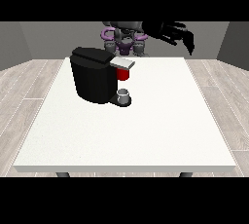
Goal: Insert the coffee pod into the coffee machine and close the lid
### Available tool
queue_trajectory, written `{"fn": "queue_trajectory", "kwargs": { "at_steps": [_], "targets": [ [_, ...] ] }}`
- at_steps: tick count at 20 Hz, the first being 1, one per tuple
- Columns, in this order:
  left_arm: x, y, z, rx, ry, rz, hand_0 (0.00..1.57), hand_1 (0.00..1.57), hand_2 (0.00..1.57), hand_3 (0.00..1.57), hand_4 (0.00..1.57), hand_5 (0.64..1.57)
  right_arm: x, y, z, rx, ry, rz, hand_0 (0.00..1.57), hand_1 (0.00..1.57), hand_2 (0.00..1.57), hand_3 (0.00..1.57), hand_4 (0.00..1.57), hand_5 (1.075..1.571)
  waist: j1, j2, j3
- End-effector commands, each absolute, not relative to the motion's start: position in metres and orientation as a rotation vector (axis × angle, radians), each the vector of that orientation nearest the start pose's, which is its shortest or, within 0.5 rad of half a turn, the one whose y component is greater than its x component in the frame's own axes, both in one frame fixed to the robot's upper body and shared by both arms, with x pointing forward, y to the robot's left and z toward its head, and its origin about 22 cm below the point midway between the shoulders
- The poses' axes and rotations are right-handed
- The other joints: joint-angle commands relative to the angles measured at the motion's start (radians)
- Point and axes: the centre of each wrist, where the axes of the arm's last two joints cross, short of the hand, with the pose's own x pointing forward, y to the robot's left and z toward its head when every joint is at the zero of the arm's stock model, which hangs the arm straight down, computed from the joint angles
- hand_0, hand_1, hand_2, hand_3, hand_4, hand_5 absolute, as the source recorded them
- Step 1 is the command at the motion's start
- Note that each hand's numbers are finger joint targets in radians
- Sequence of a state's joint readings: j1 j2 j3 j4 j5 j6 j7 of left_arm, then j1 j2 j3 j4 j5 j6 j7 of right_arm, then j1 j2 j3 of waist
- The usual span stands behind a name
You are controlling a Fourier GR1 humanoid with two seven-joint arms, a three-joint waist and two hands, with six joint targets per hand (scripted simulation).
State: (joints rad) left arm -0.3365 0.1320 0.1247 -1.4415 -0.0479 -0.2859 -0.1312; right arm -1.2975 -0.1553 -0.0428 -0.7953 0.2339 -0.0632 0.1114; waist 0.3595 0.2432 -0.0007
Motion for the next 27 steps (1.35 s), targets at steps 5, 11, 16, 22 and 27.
{"fn": "queue_trajectory", "kwargs": {
  "at_steps": [5,11,16,22,27],
  "targets": [
    [0.324,0.247,0.077,-0.145,-1.895,-0.398,0.00,0.00,0.00,0.00,0.20,1.571,0.447,-0.095,0.291,-0.242,-1.960,0.490,0.00,0.00,0.00,0.00,0.00,1.571,0.063,0.063,0.0002],
    [0.327,0.233,0.086,-0.164,-1.878,-0.423,0.00,0.00,0.00,0.00,0.30,1.571,0.451,-0.099,0.296,-0.191,-1.972,0.471,0.00,0.00,0.00,0.00,0.13,1.571,0.053,0.075,0.0005],
    [0.321,0.243,0.080,-0.187,-1.928,-0.437,0.00,0.00,0.00,0.00,0.32,1.571,0.453,-0.105,0.294,-0.171,-2.004,0.472,0.00,0.00,0.00,0.00,0.00,1.571,0.064,0.083,0.0001],
    [0.312,0.250,0.058,-0.135,-1.836,-0.370,0.00,0.00,0.00,0.00,0.27,1.571,0.441,-0.065,0.228,0.019,-2.023,0.574,0.00,0.00,0.00,0.00,0.17,1.571,-0.030,-0.021,0.0004],
    [0.300,0.267,0.016,-0.114,-1.687,-0.308,0.00,0.00,0.00,0.00,0.27,1.571,0.425,-0.068,0.163,0.142,-1.958,0.521,0.00,0.00,0.00,0.00,0.26,1.571,-0.078,-0.144,0.0004]
  ]
}}
